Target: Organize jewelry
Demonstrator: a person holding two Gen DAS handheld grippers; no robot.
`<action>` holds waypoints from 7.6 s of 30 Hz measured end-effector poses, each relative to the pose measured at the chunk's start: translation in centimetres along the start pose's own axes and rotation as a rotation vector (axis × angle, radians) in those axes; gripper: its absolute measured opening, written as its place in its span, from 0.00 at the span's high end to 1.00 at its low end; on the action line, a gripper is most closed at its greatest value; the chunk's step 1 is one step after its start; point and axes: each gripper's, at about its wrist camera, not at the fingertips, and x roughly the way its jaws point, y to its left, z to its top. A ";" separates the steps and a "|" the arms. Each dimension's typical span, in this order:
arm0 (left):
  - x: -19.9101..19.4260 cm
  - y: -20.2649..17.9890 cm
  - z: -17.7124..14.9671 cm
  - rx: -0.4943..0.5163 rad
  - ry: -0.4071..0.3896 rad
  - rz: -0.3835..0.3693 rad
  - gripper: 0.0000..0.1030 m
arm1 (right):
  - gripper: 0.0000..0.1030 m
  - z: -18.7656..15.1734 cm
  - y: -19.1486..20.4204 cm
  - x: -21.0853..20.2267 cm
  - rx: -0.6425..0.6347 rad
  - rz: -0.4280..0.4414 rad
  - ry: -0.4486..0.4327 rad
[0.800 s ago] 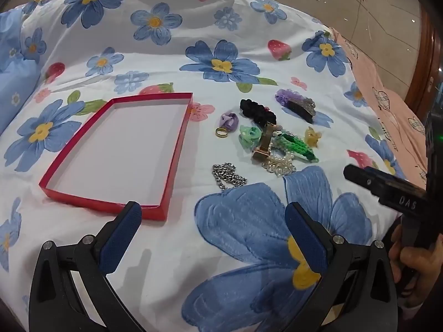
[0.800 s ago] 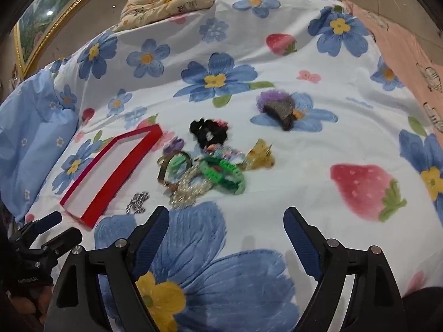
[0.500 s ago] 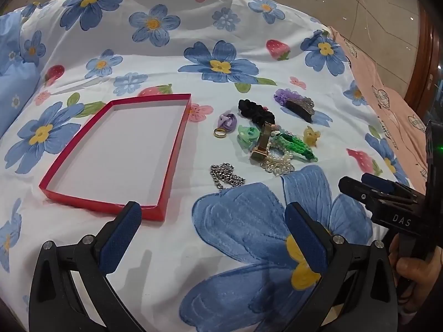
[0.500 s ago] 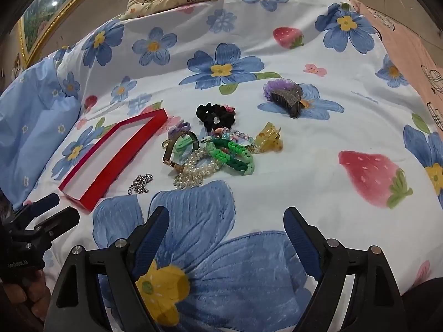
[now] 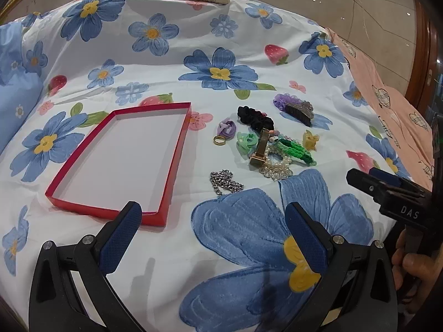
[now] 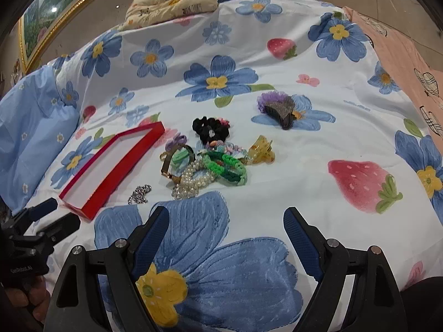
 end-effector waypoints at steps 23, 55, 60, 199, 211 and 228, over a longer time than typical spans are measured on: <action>-0.4 -0.5 0.3 0.001 -0.029 0.009 0.00 | 0.16 -0.1 0.1 -0.5 0.003 0.007 -0.025; 0.4 -0.1 0.4 -0.004 -0.009 0.006 0.00 | 0.16 -0.2 0.2 -0.2 0.010 0.019 -0.014; 0.8 -0.1 0.4 -0.009 0.004 -0.001 0.00 | 0.16 -0.1 0.2 0.0 0.017 0.022 -0.006; 13.0 22.1 5.1 -0.230 0.385 0.060 0.94 | 0.95 5.5 23.1 19.4 -0.312 0.447 0.381; 12.6 22.2 5.2 -0.249 0.376 0.073 0.88 | 0.88 5.6 23.0 19.3 -0.292 0.451 0.381; 8.1 19.0 7.2 -0.310 0.216 -0.024 0.65 | 0.62 8.3 15.4 14.0 -0.114 0.396 0.226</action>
